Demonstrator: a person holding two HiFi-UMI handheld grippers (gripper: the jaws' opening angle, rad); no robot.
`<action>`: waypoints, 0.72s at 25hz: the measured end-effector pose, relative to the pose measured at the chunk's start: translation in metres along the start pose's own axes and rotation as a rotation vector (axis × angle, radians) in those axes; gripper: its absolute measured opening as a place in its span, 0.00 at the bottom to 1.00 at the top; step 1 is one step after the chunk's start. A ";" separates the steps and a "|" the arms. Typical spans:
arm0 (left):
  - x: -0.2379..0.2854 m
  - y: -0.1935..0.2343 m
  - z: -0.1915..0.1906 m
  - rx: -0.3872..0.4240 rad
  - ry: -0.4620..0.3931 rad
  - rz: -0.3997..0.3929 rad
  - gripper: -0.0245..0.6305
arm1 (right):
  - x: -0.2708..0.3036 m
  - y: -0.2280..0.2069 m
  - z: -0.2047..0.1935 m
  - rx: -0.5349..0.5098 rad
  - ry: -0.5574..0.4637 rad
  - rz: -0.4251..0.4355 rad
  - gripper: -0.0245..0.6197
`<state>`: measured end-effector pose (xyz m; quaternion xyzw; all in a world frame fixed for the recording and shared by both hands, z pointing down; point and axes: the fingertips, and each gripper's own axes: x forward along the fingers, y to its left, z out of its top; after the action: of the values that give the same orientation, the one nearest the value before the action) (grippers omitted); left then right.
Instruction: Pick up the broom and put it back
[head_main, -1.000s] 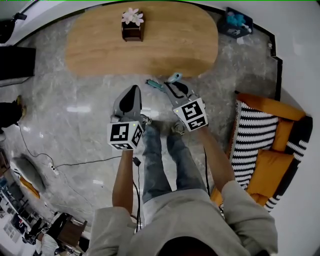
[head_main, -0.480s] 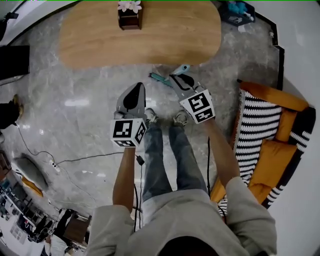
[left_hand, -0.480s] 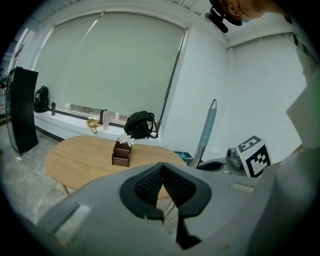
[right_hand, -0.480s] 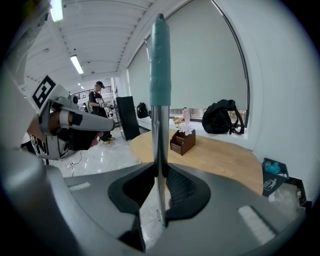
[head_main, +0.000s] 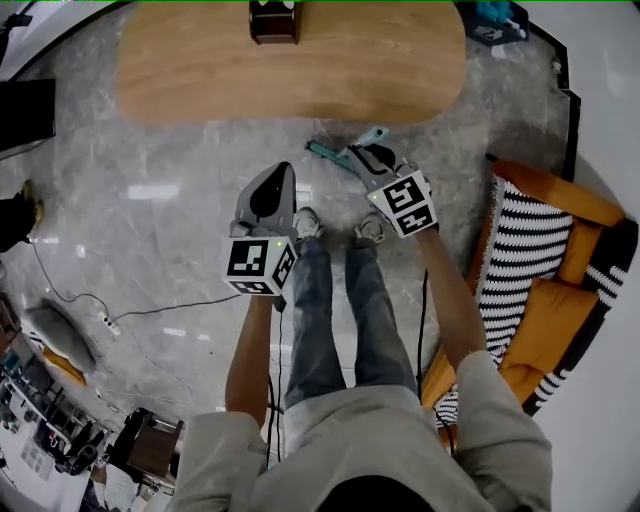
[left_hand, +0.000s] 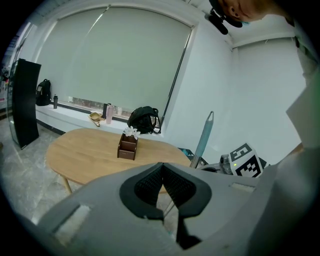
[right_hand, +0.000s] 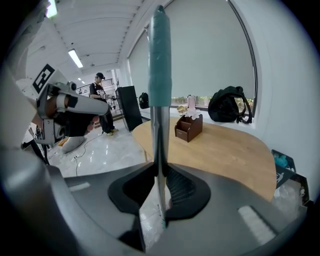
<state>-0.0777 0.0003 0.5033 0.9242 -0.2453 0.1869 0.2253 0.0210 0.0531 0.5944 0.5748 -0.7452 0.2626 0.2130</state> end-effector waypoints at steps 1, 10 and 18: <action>0.000 0.001 -0.002 -0.002 0.002 0.001 0.04 | 0.004 0.000 -0.002 0.005 0.009 0.006 0.15; 0.007 0.012 -0.002 -0.013 0.000 0.013 0.04 | 0.031 -0.023 -0.006 0.015 0.045 0.012 0.15; 0.016 0.014 0.001 -0.014 0.000 0.010 0.04 | 0.052 -0.049 -0.002 0.044 0.046 0.000 0.15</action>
<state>-0.0720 -0.0165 0.5145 0.9213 -0.2511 0.1865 0.2309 0.0553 0.0060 0.6351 0.5732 -0.7341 0.2921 0.2173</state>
